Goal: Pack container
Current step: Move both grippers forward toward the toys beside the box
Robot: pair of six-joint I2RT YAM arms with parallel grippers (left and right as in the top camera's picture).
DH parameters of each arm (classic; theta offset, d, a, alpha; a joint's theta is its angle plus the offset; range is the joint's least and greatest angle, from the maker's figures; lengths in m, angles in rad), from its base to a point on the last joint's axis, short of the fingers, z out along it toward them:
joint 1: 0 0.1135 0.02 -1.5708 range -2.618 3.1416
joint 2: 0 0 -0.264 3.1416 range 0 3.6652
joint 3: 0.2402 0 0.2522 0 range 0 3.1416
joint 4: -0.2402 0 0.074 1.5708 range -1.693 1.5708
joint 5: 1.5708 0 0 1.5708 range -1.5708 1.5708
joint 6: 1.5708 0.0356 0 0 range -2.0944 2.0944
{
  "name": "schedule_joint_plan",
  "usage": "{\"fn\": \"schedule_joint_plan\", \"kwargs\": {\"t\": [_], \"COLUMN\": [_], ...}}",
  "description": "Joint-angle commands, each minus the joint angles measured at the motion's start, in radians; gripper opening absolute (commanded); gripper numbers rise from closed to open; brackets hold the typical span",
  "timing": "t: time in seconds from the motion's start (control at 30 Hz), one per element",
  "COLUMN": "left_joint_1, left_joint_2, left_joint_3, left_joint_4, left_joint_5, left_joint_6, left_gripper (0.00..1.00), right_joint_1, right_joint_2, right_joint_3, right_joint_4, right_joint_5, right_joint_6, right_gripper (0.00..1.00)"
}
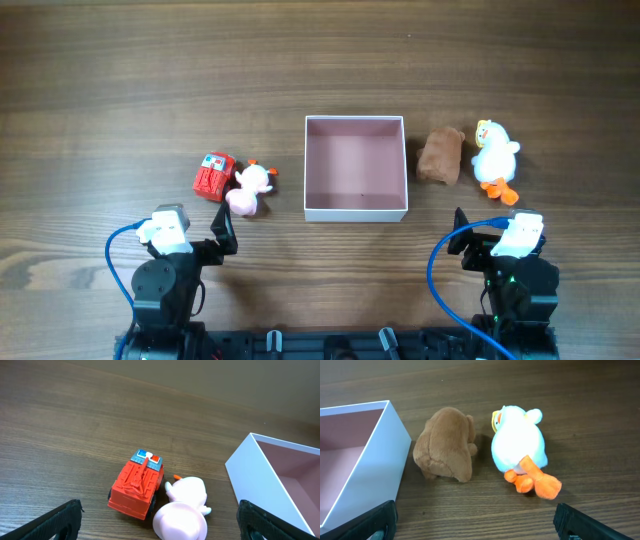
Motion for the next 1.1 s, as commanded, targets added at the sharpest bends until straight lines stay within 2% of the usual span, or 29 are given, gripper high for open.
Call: {"fn": "schedule_joint_plan", "kwargs": {"t": [0.0, 0.33, 0.4, 0.5, 0.53, 0.57, 0.67, 0.8, 0.93, 1.07], "left_joint_1": [-0.003, -0.003, -0.003, -0.003, -0.003, -0.003, -0.003, -0.003, -0.003, -0.003], "left_joint_2": [-0.010, -0.010, -0.010, -0.010, -0.010, -0.010, 0.000, 0.096, 0.319, 0.600], "left_joint_3": [-0.011, -0.011, -0.011, -0.011, -0.011, -0.009, 0.029, 0.167, 0.378, 0.633], "left_joint_4": [0.005, 0.004, 0.004, 0.014, 0.014, 0.014, 0.003, 0.002, -0.060, -0.175], "left_joint_5": [0.016, 0.002, 0.020, 0.083, 0.087, 0.089, 0.121, 0.074, 0.048, 0.041], "left_joint_6": [0.009, 0.009, 0.008, 0.008, 0.003, -0.027, -0.056, -0.055, -0.055, -0.055], "left_gripper": [1.00, 1.00, 1.00, 1.00, 1.00, 1.00, 1.00, 1.00, 1.00, 1.00], "right_joint_1": [-0.004, -0.004, -0.004, -0.004, -0.004, -0.004, -0.004, -0.004, -0.004, -0.004], "right_joint_2": [-0.006, -0.006, -0.006, -0.006, -0.006, -0.006, 0.005, 0.105, 0.338, 0.629], "right_joint_3": [-0.008, -0.008, -0.008, -0.007, -0.005, -0.005, 0.000, 0.083, 0.259, 0.494], "right_joint_4": [0.000, 0.015, 0.015, -0.018, -0.036, -0.027, 0.115, 0.227, 0.211, 0.112], "right_joint_5": [-0.016, -0.037, -0.105, -0.114, -0.117, -0.139, -0.303, -0.309, -0.355, -0.383], "right_joint_6": [0.018, 0.043, 0.185, 0.577, 0.655, 0.661, 0.479, 0.486, 0.400, 0.316], "right_gripper": [1.00, 1.00, 0.99, 1.00, 0.99, 1.00, 0.99, 0.99, 0.99, 1.00]}}
